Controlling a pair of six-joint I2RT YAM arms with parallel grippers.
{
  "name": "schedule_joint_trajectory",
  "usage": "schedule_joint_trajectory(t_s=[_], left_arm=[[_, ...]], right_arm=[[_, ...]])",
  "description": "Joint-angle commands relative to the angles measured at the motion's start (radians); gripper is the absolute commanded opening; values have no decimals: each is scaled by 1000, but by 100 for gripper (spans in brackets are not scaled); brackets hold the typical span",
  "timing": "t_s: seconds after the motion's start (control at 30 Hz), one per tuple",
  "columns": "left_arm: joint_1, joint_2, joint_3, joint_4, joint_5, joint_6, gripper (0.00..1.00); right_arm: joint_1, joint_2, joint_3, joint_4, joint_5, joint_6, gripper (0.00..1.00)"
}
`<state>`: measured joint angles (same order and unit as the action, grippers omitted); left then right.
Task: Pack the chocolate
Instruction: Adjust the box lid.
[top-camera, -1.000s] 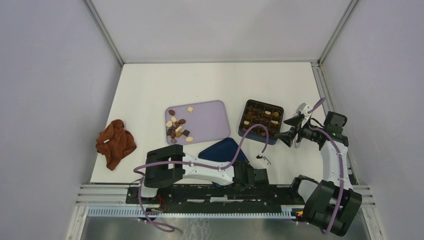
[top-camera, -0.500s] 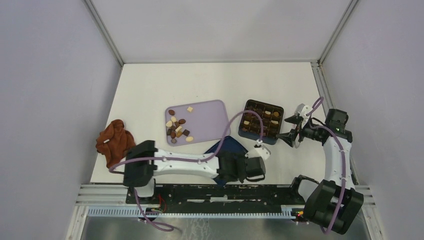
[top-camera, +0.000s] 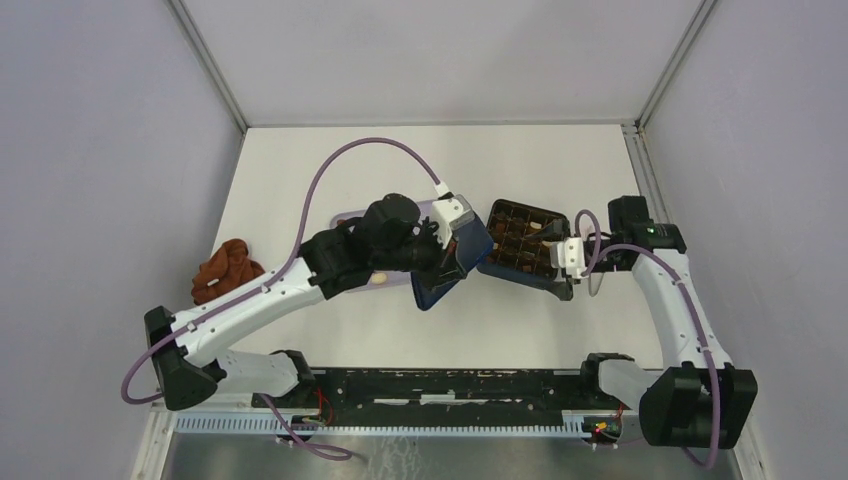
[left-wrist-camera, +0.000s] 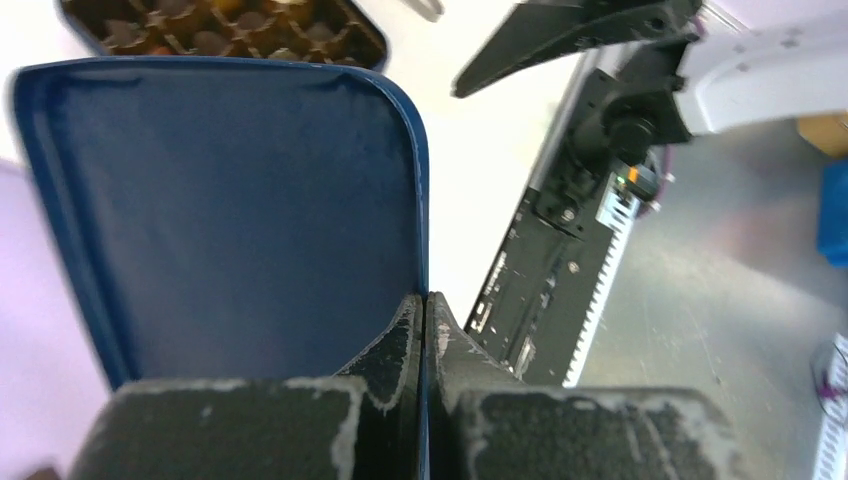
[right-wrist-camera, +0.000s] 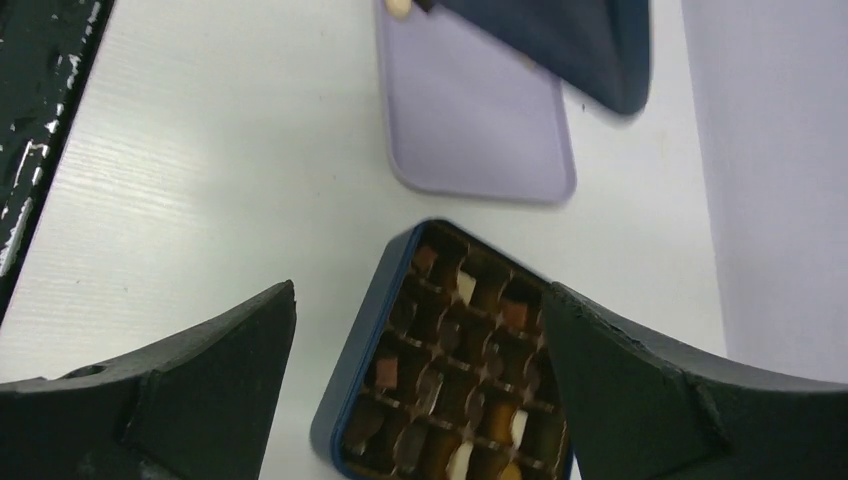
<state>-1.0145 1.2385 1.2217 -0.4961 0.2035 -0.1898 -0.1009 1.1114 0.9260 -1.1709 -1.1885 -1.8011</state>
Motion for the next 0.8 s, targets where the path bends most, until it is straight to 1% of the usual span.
schedule_joint_trajectory(t_s=[0.0,0.03,0.13,0.17,0.2,0.27,0.37,0.43,0.53,0.57,0.6,0.63,0.67,0.77], left_arm=[[47,-18,16,-39,289,134,2],[54,-13,22,-54,311,144,2],[71,9,43,-89,340,165,2],[76,13,45,-90,351,168,2],[81,18,47,-90,361,170,2],[86,31,50,-88,382,174,2],[91,49,60,-89,424,183,2],[92,58,70,-98,451,184,2],[97,66,90,-121,493,224,2],[98,68,97,-131,507,234,2],[100,68,103,-137,520,242,2],[103,68,107,-139,531,248,2],[105,67,110,-142,543,254,2],[109,66,118,-150,569,270,2]], right_arm=[[110,-5,72,139,-72,103,98],[135,-7,69,226,-70,190,98],[195,-34,12,597,-17,524,98],[224,-45,-10,687,12,610,98],[250,-48,-25,745,29,643,98],[318,-24,-12,721,41,631,98],[424,38,27,587,70,504,96],[468,43,12,595,90,484,92],[495,28,-9,620,107,477,87],[499,25,-8,608,107,464,83],[502,26,-4,586,104,442,76],[504,27,1,566,103,426,66],[504,28,5,541,102,409,61],[504,27,10,481,96,358,53]])
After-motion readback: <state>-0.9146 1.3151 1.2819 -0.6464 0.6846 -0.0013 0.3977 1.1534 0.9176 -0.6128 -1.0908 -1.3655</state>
